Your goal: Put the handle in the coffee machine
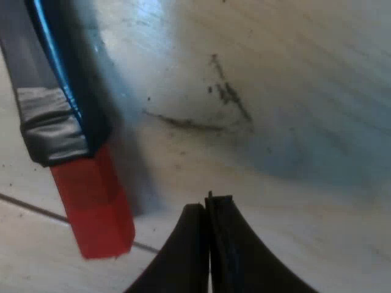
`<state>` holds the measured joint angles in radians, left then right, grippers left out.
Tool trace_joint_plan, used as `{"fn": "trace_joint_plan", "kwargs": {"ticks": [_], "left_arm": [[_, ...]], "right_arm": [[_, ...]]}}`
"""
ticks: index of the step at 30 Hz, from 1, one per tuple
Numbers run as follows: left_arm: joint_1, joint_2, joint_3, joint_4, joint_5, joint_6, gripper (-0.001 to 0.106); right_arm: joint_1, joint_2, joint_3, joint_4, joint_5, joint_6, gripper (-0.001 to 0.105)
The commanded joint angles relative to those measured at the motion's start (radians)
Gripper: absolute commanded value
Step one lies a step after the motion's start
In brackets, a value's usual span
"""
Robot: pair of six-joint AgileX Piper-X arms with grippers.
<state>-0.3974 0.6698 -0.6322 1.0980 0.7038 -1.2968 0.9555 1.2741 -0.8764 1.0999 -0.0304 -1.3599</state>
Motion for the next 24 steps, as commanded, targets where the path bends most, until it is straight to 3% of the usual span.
{"fn": "trace_joint_plan", "kwargs": {"ticks": [1, 13, 16, 24], "left_arm": [[-0.007, -0.003, -0.006, -0.004, 0.005, 0.002, 0.071], [-0.007, -0.003, -0.006, -0.004, 0.005, 0.002, 0.071], [-0.007, -0.003, -0.006, -0.004, 0.005, 0.0, 0.071], [-0.007, -0.003, -0.006, 0.0, 0.005, -0.003, 0.071]], "right_arm": [[0.015, 0.049, -0.004, -0.029, 0.005, -0.008, 0.0], [0.097, 0.221, -0.004, -0.149, -0.005, -0.008, 0.0], [0.097, 0.25, -0.006, -0.198, -0.101, -0.005, 0.0], [0.133, 0.252, -0.027, -0.247, -0.108, -0.005, 0.0]]}}
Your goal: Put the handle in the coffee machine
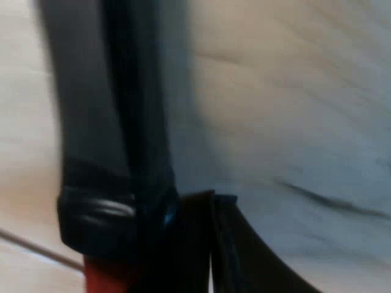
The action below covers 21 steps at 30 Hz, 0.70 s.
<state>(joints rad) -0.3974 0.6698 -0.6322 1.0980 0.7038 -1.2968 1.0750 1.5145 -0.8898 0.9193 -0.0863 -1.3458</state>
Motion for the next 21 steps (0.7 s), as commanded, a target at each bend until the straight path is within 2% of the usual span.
{"fn": "trace_joint_plan", "kwargs": {"ticks": [1, 3, 4, 6, 21], "left_arm": [[-0.007, -0.003, -0.006, 0.002, 0.005, -0.003, 0.071], [-0.007, -0.003, -0.006, 0.004, -0.006, -0.003, 0.071], [-0.007, -0.003, -0.006, 0.004, -0.017, -0.003, 0.071], [-0.007, -0.003, -0.006, 0.008, -0.04, -0.003, 0.071], [-0.007, -0.08, -0.014, 0.118, -0.04, -0.003, 0.071]], "right_arm": [[0.013, 0.012, -0.014, -0.067, -0.052, -0.02, 0.0], [0.015, 0.012, -0.015, -0.067, -0.052, -0.02, 0.0], [0.072, 0.05, -0.075, -0.096, -0.074, 0.004, 0.0], [0.081, 0.059, -0.09, -0.125, -0.089, 0.02, 0.0], [0.105, 0.156, -0.202, -0.243, -0.102, 0.055, 0.0]]}}
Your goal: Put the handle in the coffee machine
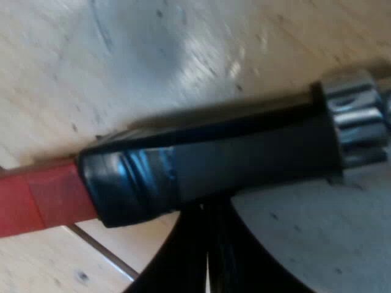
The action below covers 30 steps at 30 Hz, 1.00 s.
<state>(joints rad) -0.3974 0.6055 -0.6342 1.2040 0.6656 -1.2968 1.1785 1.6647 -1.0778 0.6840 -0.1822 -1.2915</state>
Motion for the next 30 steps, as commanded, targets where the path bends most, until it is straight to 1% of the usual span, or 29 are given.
{"fn": "trace_joint_plan", "kwargs": {"ticks": [1, 3, 6, 8, 10, 13, 15, 17, 21, 23, 25, 26, 27, 29, 30], "left_arm": [[-0.007, -0.025, -0.012, 0.012, -0.002, -0.003, 0.071], [-0.007, -0.034, -0.012, 0.012, -0.002, -0.003, 0.071], [-0.007, -0.04, -0.012, 0.012, -0.002, -0.003, 0.071], [0.001, -0.041, -0.012, 0.012, -0.002, -0.003, 0.071], [0.008, -0.041, -0.012, 0.012, -0.002, -0.003, 0.071], [0.056, -0.041, -0.014, 0.016, -0.002, -0.003, 0.071], [0.073, -0.041, -0.016, 0.019, -0.002, -0.003, 0.071], [0.085, -0.041, -0.018, 0.018, 0.005, -0.003, 0.071], [0.083, -0.041, -0.018, 0.018, 0.054, 0.001, 0.071], [0.083, -0.041, -0.018, 0.018, 0.058, 0.001, 0.071], [0.083, -0.041, -0.018, 0.018, 0.058, 0.003, 0.071], [0.083, -0.041, -0.018, 0.018, 0.058, 0.008, 0.071], [0.083, -0.041, -0.018, 0.016, 0.058, 0.039, 0.071], [0.083, -0.041, -0.018, 0.004, 0.058, 0.055, 0.071], [0.083, -0.041, -0.018, -0.002, 0.058, 0.06, 0.071]], "right_arm": [[0.001, 0.007, -0.015, -0.017, 0.014, 0.012, 0.0], [0.001, 0.007, -0.015, -0.041, 0.037, 0.019, 0.0], [0.001, 0.007, -0.015, -0.075, 0.037, 0.041, 0.0], [0.001, 0.007, -0.015, -0.09, 0.062, 0.059, 0.0], [0.001, 0.007, -0.015, -0.09, 0.079, 0.063, 0.0], [0.001, 0.0, -0.015, -0.068, 0.082, 0.062, 0.0], [0.001, -0.013, -0.017, -0.055, 0.08, 0.062, 0.0], [0.001, -0.037, -0.017, -0.044, 0.08, 0.062, 0.0], [0.001, -0.115, -0.025, -0.013, 0.111, 0.062, 0.0], [0.001, -0.131, -0.025, -0.008, 0.125, 0.062, 0.0], [0.001, -0.187, -0.025, 0.014, 0.165, 0.062, 0.0], [0.001, -0.205, -0.025, 0.024, 0.182, 0.062, 0.0], [-0.004, -0.241, -0.025, 0.051, 0.192, 0.055, 0.0], [-0.017, -0.269, -0.025, 0.078, 0.182, 0.055, 0.006], [-0.028, -0.284, -0.025, 0.098, 0.182, 0.055, 0.013]]}}
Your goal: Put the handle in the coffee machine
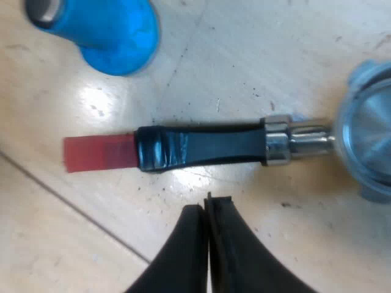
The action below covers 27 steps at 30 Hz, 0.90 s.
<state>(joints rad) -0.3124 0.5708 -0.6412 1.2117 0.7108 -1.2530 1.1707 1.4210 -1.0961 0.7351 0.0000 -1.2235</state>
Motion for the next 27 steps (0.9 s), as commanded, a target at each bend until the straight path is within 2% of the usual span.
{"fn": "trace_joint_plan", "kwargs": {"ticks": [1, 4, 5, 6, 11, 13, 17, 21, 27], "left_arm": [[-0.002, -0.006, -0.011, -0.029, 0.012, 0.025, 0.076], [-0.002, -0.006, -0.011, -0.065, 0.012, 0.025, 0.081], [-0.002, -0.006, -0.011, -0.071, 0.012, 0.025, 0.081], [-0.002, -0.006, -0.011, -0.079, 0.012, 0.025, 0.081], [-0.002, -0.006, -0.011, -0.101, 0.012, 0.025, 0.081], [-0.002, -0.006, -0.011, -0.104, 0.012, 0.025, 0.081], [-0.002, -0.006, -0.011, -0.122, 0.012, 0.025, 0.081], [-0.029, -0.006, -0.011, -0.126, 0.012, 0.025, 0.081], [-0.113, -0.006, -0.011, -0.126, -0.049, -0.002, 0.081]], "right_arm": [[-0.03, -0.052, -0.007, 0.063, 0.0, -0.013, 0.019], [-0.093, -0.071, -0.007, 0.133, 0.0, -0.018, 0.049], [-0.105, -0.072, -0.007, 0.144, -0.014, -0.028, 0.054], [-0.126, -0.071, -0.007, 0.151, -0.03, -0.055, 0.059], [-0.197, -0.071, -0.007, 0.149, -0.064, -0.149, 0.065], [-0.234, -0.071, -0.007, 0.143, -0.084, -0.202, 0.076], [-0.277, -0.06, -0.007, 0.127, -0.095, -0.233, 0.078], [-0.302, -0.01, -0.014, 0.106, -0.117, -0.339, 0.078], [-0.31, 0.09, -0.068, 0.108, -0.109, -0.429, 0.078]]}}
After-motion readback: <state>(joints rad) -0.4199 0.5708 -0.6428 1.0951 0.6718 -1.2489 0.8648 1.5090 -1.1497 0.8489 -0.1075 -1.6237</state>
